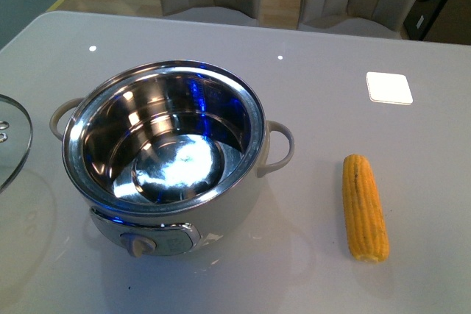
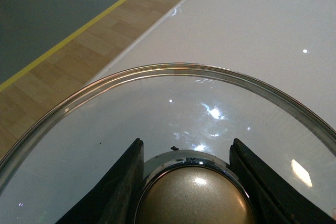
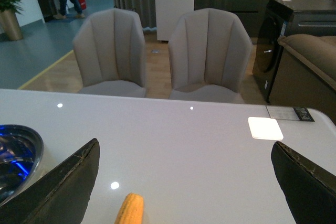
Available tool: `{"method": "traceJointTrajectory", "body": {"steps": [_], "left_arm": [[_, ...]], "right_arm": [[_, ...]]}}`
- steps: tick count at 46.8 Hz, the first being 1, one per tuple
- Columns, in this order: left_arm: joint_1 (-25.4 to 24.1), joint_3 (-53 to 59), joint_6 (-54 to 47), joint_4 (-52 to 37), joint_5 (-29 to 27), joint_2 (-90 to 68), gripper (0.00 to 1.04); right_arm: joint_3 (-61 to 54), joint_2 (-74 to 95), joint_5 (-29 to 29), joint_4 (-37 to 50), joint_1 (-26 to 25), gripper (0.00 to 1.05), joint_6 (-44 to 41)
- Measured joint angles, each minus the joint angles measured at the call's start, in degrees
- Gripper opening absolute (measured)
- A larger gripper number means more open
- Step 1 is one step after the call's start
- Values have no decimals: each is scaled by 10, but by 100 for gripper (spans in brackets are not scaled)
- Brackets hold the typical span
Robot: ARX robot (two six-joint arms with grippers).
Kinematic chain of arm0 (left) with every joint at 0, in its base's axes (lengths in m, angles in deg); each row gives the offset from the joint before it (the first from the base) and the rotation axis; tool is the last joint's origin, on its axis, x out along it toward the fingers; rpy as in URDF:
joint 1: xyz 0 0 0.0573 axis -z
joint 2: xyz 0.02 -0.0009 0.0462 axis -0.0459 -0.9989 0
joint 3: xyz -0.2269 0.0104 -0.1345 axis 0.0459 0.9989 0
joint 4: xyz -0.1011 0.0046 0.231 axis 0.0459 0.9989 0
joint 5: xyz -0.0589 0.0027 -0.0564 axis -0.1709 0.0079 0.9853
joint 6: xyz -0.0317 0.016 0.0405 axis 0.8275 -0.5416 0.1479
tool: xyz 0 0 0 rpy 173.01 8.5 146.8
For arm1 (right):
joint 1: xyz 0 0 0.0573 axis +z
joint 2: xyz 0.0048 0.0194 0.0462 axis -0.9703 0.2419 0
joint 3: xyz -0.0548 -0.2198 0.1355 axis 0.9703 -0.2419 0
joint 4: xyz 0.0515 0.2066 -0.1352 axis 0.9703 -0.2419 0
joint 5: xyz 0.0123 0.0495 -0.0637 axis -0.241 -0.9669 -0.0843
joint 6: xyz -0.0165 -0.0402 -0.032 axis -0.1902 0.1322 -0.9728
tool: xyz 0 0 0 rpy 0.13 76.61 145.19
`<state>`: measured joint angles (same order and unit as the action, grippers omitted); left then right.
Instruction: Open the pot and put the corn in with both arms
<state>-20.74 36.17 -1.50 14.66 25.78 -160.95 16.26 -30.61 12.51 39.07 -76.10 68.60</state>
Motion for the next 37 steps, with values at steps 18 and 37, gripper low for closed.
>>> {"method": "traceJointTrajectory", "body": {"steps": [18, 37], "left_arm": [[3, -79, 7, -16, 5, -101, 43], [-7, -126, 24, -31, 7, -172, 43]], "right_arm": [[0, 0, 0, 0, 0, 96, 0], [0, 0, 0, 0, 0, 96, 0]]}}
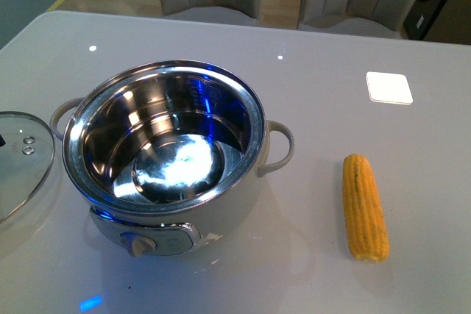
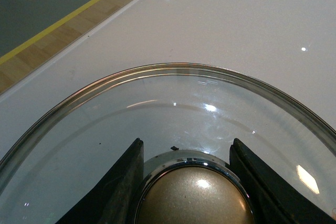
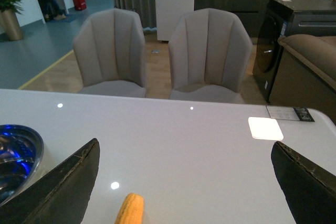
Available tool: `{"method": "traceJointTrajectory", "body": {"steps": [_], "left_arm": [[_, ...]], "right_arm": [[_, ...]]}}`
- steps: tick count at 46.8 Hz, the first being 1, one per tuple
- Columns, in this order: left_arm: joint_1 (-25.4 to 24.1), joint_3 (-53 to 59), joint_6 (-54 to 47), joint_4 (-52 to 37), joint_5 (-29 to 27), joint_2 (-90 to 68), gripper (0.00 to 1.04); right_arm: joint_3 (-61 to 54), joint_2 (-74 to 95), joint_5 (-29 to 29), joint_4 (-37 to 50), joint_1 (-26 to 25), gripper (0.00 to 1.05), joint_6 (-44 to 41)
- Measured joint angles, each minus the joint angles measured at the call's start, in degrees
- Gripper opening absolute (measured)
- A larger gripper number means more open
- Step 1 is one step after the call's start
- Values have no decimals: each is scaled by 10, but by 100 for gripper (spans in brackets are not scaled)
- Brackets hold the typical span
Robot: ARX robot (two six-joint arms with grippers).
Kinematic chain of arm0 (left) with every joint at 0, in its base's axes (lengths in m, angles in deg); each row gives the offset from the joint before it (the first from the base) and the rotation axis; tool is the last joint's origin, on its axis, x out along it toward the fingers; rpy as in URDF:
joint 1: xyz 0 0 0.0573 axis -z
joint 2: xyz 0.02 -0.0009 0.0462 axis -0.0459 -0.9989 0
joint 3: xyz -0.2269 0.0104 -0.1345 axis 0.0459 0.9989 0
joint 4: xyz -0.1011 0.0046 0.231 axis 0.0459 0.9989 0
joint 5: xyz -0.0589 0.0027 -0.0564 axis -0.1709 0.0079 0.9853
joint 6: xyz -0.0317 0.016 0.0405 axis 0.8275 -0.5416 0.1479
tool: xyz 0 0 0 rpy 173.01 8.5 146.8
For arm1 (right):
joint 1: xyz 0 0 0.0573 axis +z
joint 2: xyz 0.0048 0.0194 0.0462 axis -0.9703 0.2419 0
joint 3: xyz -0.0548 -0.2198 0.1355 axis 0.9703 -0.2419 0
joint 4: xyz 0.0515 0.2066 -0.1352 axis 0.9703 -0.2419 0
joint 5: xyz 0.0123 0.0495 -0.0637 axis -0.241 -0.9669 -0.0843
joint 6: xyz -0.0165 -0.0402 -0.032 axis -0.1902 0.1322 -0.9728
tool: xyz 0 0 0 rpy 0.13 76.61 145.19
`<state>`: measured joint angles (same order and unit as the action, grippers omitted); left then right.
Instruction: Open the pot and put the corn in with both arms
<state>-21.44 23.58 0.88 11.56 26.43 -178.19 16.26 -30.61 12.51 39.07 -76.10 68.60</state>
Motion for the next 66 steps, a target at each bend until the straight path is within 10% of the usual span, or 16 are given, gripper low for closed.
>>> {"method": "traceJointTrajectory", "body": {"steps": [35, 49, 66], "left_arm": [[2, -13, -1, -12, -5, -36, 43], [3, -6, 0, -13, -7, -24, 100], [0, 157, -2, 62, 15, 305, 98]], "right_arm": [[0, 0, 0, 0, 0, 96, 0], [0, 0, 0, 0, 0, 96, 0], [0, 0, 0, 0, 0, 96, 0]]}}
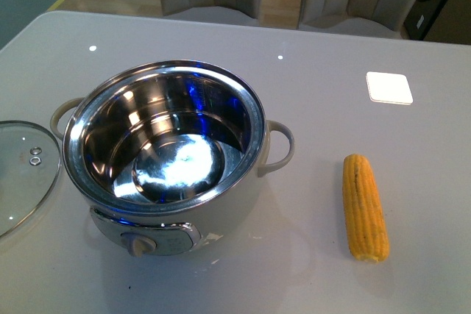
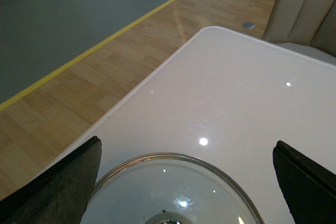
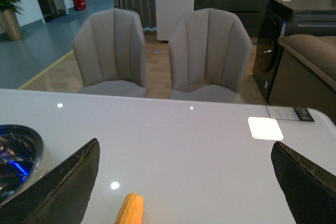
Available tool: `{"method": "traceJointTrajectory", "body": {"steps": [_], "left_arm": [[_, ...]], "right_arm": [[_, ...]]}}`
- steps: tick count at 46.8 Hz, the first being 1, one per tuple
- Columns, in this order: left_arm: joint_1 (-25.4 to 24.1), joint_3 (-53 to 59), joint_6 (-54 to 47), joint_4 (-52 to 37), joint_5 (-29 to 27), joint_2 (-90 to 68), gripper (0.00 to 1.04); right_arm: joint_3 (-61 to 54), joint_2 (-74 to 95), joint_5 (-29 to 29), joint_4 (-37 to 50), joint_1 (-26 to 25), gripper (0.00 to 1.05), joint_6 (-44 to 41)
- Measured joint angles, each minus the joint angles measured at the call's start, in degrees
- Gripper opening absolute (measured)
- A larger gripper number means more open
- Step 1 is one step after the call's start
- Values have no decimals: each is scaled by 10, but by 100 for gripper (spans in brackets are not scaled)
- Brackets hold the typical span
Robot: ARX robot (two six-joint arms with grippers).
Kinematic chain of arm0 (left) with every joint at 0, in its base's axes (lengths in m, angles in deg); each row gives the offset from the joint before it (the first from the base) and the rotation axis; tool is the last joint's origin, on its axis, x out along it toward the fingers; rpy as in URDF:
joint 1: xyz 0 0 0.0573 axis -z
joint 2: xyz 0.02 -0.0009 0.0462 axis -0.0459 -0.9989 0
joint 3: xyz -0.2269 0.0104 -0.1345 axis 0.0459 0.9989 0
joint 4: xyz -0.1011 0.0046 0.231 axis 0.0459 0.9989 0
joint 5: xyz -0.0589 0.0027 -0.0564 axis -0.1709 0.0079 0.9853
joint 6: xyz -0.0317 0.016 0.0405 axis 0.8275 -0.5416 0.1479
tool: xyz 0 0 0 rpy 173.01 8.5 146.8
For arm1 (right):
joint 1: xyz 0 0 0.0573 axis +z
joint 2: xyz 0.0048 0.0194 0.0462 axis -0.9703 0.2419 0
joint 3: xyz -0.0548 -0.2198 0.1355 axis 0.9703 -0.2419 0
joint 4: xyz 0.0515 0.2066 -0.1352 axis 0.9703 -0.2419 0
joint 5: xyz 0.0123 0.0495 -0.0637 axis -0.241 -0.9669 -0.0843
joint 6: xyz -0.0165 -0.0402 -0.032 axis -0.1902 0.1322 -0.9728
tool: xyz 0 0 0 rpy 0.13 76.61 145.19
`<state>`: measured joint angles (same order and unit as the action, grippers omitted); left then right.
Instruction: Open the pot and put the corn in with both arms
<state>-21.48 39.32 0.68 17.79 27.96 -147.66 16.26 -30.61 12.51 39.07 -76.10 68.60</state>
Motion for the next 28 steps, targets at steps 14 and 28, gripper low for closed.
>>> {"method": "traceJointTrajectory", "body": {"steps": [14, 28], "left_arm": [[42, 102, 17, 122, 2, 253, 98], [87, 164, 25, 265, -17, 485, 98]], "right_arm": [[0, 0, 0, 0, 0, 96, 0], [0, 0, 0, 0, 0, 96, 0]]}}
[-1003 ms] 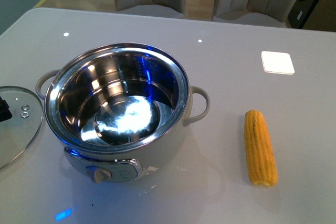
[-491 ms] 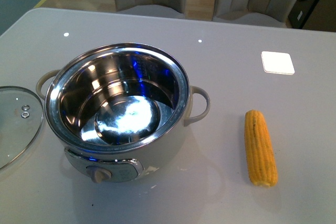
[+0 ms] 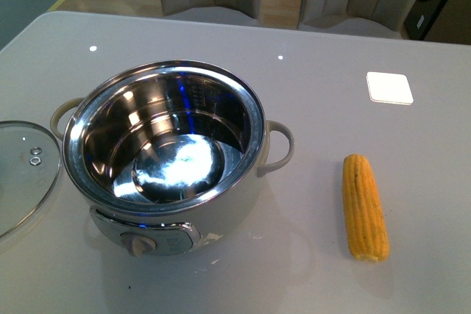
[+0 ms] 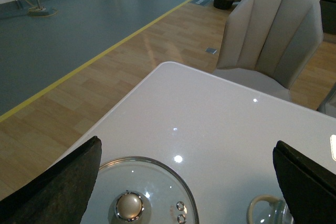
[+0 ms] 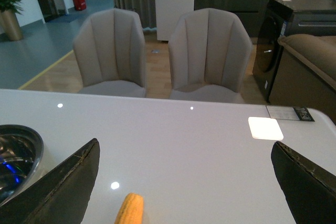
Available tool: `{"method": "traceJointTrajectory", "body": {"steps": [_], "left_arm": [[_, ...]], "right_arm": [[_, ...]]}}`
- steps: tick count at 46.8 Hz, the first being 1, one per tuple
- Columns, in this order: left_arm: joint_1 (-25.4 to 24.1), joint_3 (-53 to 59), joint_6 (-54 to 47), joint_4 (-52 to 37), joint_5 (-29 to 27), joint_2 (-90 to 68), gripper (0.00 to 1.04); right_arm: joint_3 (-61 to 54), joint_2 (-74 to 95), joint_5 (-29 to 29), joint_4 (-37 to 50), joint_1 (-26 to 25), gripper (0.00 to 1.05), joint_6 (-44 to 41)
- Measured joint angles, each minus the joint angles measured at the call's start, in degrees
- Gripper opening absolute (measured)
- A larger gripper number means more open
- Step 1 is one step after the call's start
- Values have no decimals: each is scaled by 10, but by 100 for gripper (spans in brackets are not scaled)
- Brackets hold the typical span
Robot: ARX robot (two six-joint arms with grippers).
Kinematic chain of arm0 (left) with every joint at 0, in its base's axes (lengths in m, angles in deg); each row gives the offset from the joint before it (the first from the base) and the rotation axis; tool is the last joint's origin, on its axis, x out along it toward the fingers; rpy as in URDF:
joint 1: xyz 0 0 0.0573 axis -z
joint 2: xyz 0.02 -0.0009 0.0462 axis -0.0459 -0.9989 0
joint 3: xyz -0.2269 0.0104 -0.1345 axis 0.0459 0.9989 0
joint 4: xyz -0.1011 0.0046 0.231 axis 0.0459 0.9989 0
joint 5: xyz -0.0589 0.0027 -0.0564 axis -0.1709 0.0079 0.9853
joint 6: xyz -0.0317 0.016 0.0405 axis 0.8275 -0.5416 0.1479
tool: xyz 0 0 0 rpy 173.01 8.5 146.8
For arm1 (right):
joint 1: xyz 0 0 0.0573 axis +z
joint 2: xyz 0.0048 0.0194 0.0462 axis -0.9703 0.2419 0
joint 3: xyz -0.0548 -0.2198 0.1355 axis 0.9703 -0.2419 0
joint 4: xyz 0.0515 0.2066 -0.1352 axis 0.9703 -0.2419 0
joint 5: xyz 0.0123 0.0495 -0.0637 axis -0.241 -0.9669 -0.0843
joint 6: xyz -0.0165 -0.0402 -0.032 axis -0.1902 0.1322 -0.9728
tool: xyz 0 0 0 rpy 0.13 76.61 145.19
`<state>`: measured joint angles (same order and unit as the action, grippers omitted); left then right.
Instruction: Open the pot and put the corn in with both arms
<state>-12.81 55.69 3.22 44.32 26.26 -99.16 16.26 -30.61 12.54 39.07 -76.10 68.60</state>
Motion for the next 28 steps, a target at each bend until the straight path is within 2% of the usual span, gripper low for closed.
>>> {"method": "traceJointTrajectory", "body": {"steps": [13, 21, 28], "left_arm": [[50, 35, 21, 182, -35, 225, 98], [90, 63, 37, 328, -70, 386, 98], [97, 68, 38, 344, -72, 408, 98]], "right_arm": [[0, 0, 0, 0, 0, 96, 0], [0, 0, 0, 0, 0, 96, 0], [0, 0, 0, 0, 0, 96, 0]]}}
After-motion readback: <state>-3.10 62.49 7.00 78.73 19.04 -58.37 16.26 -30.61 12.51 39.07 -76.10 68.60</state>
